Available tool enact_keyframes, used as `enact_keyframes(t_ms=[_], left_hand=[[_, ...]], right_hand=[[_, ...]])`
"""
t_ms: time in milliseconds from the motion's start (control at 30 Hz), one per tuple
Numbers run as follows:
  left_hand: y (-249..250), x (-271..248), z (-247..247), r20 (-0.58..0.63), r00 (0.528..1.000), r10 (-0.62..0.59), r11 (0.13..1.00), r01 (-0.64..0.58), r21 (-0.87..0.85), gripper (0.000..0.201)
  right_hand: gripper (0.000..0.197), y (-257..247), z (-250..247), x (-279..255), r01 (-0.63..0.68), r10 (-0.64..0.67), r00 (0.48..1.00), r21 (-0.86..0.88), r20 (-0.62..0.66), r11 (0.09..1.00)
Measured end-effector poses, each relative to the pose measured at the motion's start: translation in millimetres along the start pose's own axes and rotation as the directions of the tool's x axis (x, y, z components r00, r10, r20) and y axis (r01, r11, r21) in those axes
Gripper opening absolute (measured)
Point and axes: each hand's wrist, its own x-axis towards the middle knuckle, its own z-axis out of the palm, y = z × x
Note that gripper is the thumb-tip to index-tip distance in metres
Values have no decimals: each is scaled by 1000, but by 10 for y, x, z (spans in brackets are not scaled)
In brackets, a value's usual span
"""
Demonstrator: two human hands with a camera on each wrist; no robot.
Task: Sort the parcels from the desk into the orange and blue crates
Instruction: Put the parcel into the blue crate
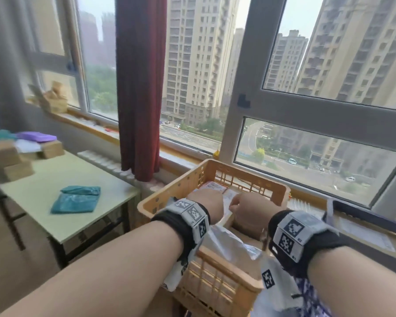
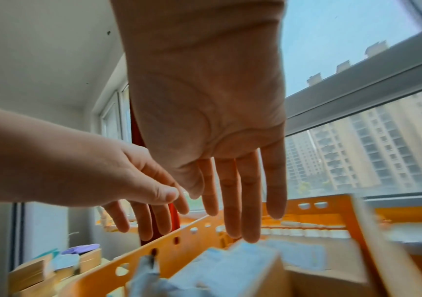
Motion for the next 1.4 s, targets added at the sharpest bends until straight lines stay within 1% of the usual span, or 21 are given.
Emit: enact_keyframes(t_ms=[33,100,133,167,267,333,400,500,633,833,1000,1133,1300,1400], left_hand=[[-204,-32,6,-6,1000,-28,999,28,-17,30],[-634,-132,16,-36,996,-75,996,74,-46,30],[-861,-187,27,-46,993,-104,993,102,-61,30],[-1090,-254,46,-55,989,-138,988,134,-78,31],[-1755,-496,94,-55,970,-238,961,226,-161,31],[-2184,-655,147,-55,945,-323,928,305,-212,32],[-2602,-803,216,-46,916,-399,887,373,-270,34],[-3157,-1000,369,-9,863,-505,800,464,-381,35],[-3678,-1163,586,-2,812,-584,722,518,-458,30],[-4168,-1290,848,43,735,-676,595,580,-556,27],[-4678,-1195,935,56,684,-728,526,609,-593,27],[-5108,-914,1019,92,646,-757,478,645,-597,25],[-5610,-356,1201,163,628,-760,427,674,-603,24],[-5867,-13,1354,210,626,-751,409,691,-597,27]], right_hand=[[28,-166,25,30,28,-26,999,31,-43,999],[29,-530,109,120,86,-86,996,54,-13,995],[29,-703,162,178,129,-128,991,78,-24,989],[28,-922,199,200,137,-136,991,87,-18,987],[24,-1470,390,377,150,-147,989,190,-27,970],[23,-1861,520,425,161,-157,987,251,-34,955],[23,-2210,671,488,204,-190,979,305,-76,930],[19,-2678,912,505,237,-226,971,383,-74,893],[19,-3120,1226,589,251,-272,962,414,-10,875],[18,-3676,1522,935,221,-265,964,488,21,844],[16,-4130,1757,1374,199,-280,958,570,57,797],[16,-4432,1927,1808,165,-280,955,603,101,780],[12,-4757,2057,2469,140,-265,956,606,121,783],[11,-4908,2191,2857,87,-238,957,619,165,780]])
